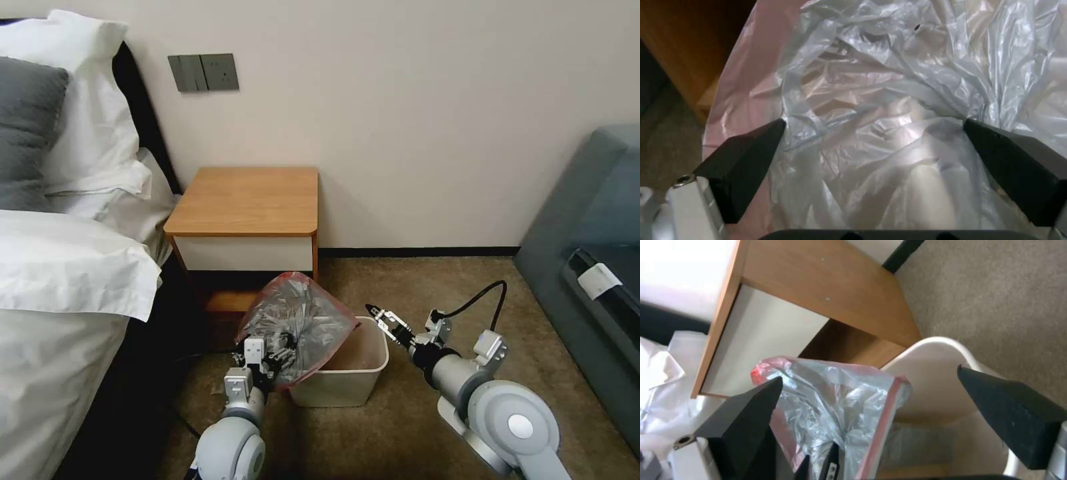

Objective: Pick up the garbage bag from the table and place it over the trash can.

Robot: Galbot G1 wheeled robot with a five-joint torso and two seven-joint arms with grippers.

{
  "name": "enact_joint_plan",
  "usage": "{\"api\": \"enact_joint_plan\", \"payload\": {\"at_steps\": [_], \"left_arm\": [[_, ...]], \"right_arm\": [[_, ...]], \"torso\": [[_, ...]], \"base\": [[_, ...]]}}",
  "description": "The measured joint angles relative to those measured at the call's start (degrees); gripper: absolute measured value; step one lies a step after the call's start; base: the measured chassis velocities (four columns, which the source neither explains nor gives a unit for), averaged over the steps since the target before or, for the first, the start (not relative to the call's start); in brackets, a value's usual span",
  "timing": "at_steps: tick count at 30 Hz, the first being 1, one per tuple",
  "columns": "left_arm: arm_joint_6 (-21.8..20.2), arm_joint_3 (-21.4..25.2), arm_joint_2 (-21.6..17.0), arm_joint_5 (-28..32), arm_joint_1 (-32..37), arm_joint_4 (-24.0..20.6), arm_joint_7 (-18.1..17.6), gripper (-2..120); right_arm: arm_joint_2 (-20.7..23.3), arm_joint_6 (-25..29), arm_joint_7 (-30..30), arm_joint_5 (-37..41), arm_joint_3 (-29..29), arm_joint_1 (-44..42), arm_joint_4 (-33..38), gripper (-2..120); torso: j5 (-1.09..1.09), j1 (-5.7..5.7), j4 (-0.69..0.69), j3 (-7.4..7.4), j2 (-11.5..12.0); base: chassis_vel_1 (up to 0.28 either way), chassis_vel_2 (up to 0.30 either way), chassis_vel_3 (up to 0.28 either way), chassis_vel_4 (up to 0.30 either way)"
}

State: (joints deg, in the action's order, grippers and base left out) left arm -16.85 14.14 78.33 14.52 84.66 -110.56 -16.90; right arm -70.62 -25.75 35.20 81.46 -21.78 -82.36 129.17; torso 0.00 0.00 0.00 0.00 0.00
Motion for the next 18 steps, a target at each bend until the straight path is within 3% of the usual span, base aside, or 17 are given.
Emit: {"api": "enact_joint_plan", "payload": {"at_steps": [18], "left_arm": [[-0.07, -2.26, 0.15, -0.88, 0.15, 0.33, -0.59, 91]], "right_arm": [[-0.32, 0.54, -0.09, -0.86, 0.05, -0.11, -0.54, 100]], "torso": [[-0.01, 0.00, 0.00, 0.00, 0.00]], "base": [[0.000, 0.000, 0.000, 0.000]]}}
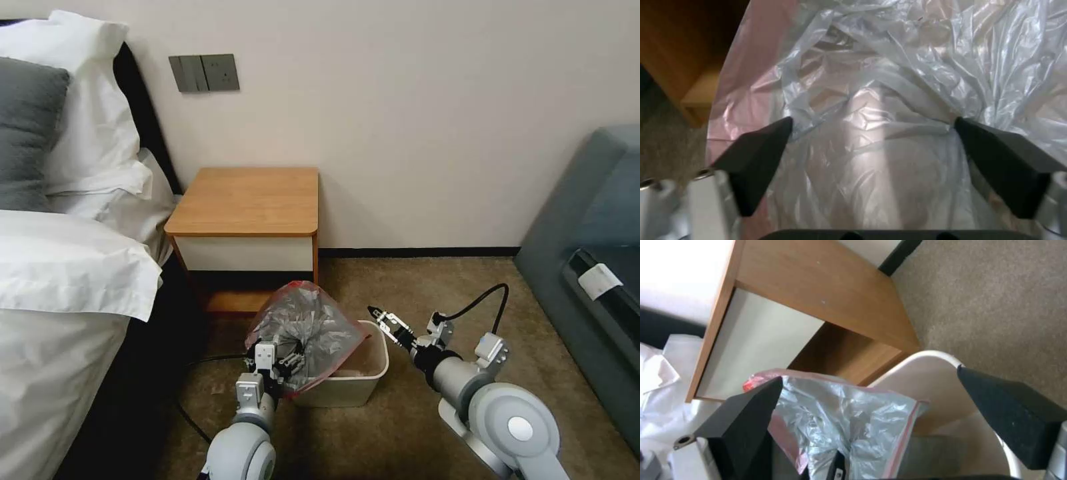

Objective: Pick up the garbage bag from the table and place it over the trash can.

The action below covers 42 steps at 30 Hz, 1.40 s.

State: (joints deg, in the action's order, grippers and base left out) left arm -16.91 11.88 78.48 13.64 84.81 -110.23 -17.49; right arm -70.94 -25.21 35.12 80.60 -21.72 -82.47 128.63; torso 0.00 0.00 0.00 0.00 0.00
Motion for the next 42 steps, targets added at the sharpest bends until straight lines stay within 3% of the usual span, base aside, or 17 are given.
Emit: {"api": "enact_joint_plan", "payload": {"at_steps": [12, 24, 29, 33, 36, 42], "left_arm": [[-11.74, -1.94, -1.10, 8.21, -2.85, -3.58, -6.02, 43], [-13.84, -2.75, -1.40, 10.44, -4.78, -3.58, -7.04, 8], [-13.82, -2.38, -1.43, 10.67, -4.71, -3.50, -7.12, 8], [-10.32, -1.86, -1.34, 10.12, -4.22, -2.93, -7.13, 8], [-4.21, -0.90, -1.36, 8.38, -3.35, -2.39, -6.69, 8], [2.55, 0.18, -1.77, 6.71, -2.32, -2.24, -6.36, 8]], "right_arm": [[-0.44, 0.13, -0.08, -0.70, 0.27, -0.05, -1.06, 100], [-0.90, 0.18, -0.12, -2.07, 0.60, 0.24, -2.07, 100], [-0.97, 0.10, -0.61, -3.65, 0.95, 0.48, -2.13, 100], [-0.60, -1.30, -2.33, -5.83, 1.33, 0.16, -0.09, 100], [0.39, -4.27, -5.59, -9.90, 2.07, -0.60, 2.59, 100], [1.86, -8.75, -9.45, -16.90, 3.94, -0.20, 4.27, 100]], "torso": [[0.00, 0.00, 0.01, 0.01, 0.00], [0.00, 0.00, 0.01, 0.01, 0.00], [0.00, 0.00, 0.00, 0.00, 0.00], [0.00, 0.01, 0.01, 0.00, 0.00], [0.00, 0.00, 0.00, 0.00, 0.00], [0.01, 0.00, 0.00, 0.00, 0.00]], "base": [[0.000, 0.000, 0.000, 0.000], [0.000, 0.000, 0.000, 0.000], [0.000, 0.000, 0.000, 0.000], [0.000, 0.000, 0.000, 0.000], [0.000, 0.000, 0.000, 0.000], [0.000, 0.000, 0.000, 0.000]]}}
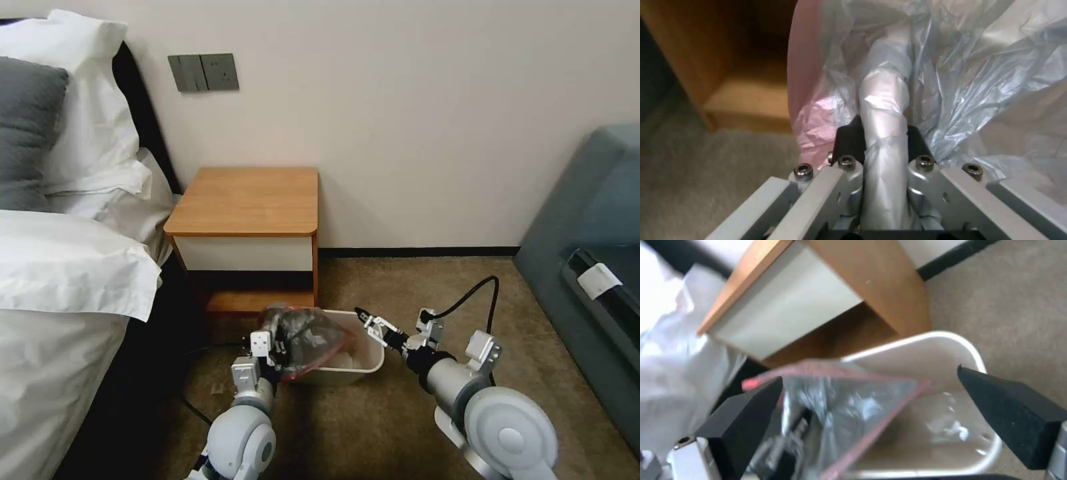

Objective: Pick up the garbage bag from the table and place it over the trash can.

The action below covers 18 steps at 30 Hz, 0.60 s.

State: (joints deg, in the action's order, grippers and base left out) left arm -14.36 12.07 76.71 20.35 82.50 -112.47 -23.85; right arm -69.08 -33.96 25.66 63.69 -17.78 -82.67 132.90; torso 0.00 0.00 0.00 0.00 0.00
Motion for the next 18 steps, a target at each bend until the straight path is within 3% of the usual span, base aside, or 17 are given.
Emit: {"api": "enact_joint_plan", "payload": {"at_steps": [5, 12, 18], "left_arm": [[5.18, 0.66, -0.04, -1.41, 0.58, -0.14, 0.24, 8], [10.12, 0.67, 0.06, -4.35, 1.56, -0.71, 1.60, 8], [10.99, 0.43, 0.12, -5.40, 2.35, -1.83, 1.91, 8]], "right_arm": [[0.86, -1.61, 1.45, 1.32, 3.36, 2.21, 2.10, 100], [-2.37, 0.60, 14.01, 20.54, 5.85, 6.46, 1.36, 100], [-3.60, 2.10, 14.62, 18.04, 7.75, 7.48, -2.76, 100]], "torso": [[0.00, 0.00, 0.00, 0.00, 0.00], [-0.01, 0.00, 0.00, 0.00, 0.01], [0.00, 0.00, 0.00, 0.00, 0.01]], "base": [[0.000, 0.000, 0.000, 0.000], [0.000, 0.000, 0.000, 0.000], [0.000, 0.000, 0.000, 0.000]]}}
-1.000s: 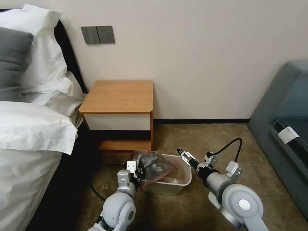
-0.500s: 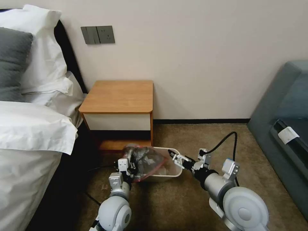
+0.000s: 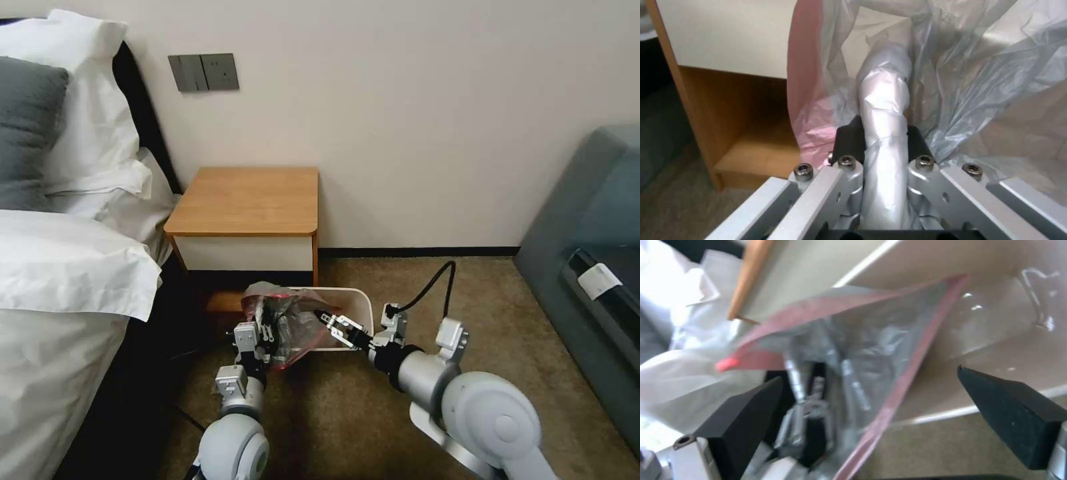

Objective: Pick up the garbage bag from the table and place it over the trash can.

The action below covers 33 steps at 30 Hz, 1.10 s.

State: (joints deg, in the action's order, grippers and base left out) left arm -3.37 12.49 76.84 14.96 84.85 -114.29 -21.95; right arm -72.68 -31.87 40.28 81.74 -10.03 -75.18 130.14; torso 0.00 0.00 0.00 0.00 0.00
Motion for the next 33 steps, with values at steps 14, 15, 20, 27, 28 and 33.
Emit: {"api": "enact_joint_plan", "payload": {"at_steps": [14, 15, 20, 27, 28, 33], "left_arm": [[0.29, 0.31, -0.26, -1.11, 1.65, -2.98, 0.42, 8], [0.30, 0.32, -0.27, -1.17, 1.72, -3.10, 0.49, 8], [0.33, 0.18, -0.23, -1.27, 1.92, -3.53, 0.73, 8], [0.33, -0.08, -0.27, -1.11, 2.00, -4.25, 1.02, 8], [0.33, -0.09, -0.30, -1.05, 2.00, -4.33, 1.11, 8], [0.33, -0.22, -0.38, -0.77, 1.85, -4.48, 1.24, 8]], "right_arm": [[-2.79, 2.39, -4.38, -5.81, 0.80, 3.00, -7.70, 88], [-3.01, 2.40, -4.66, -5.81, 0.77, 3.38, -8.16, 84], [-3.74, 2.41, -5.82, -5.64, 0.64, 4.18, -9.98, 65], [-4.83, 2.44, -7.47, -4.83, 0.29, 4.68, -12.05, 40], [-4.92, 2.49, -8.00, -4.83, 0.18, 4.68, -12.22, 37], [-5.06, 2.79, -10.02, -5.15, -0.06, 4.67, -12.67, 15]], "torso": [[0.00, 0.00, 0.00, 0.00, 0.00], [-0.01, 0.00, 0.00, 0.00, 0.00], [0.00, 0.00, 0.00, 0.00, 0.00], [0.00, 0.00, 0.00, 0.00, 0.00], [0.00, 0.00, 0.00, 0.00, 0.00], [-0.01, 0.00, 0.00, 0.00, 0.00]], "base": [[0.000, 0.000, 0.000, 0.000], [0.000, 0.000, 0.000, 0.000], [0.000, 0.000, 0.000, 0.000], [0.000, 0.000, 0.000, 0.000], [0.000, 0.000, 0.000, 0.000], [0.000, 0.000, 0.000, 0.000]]}}
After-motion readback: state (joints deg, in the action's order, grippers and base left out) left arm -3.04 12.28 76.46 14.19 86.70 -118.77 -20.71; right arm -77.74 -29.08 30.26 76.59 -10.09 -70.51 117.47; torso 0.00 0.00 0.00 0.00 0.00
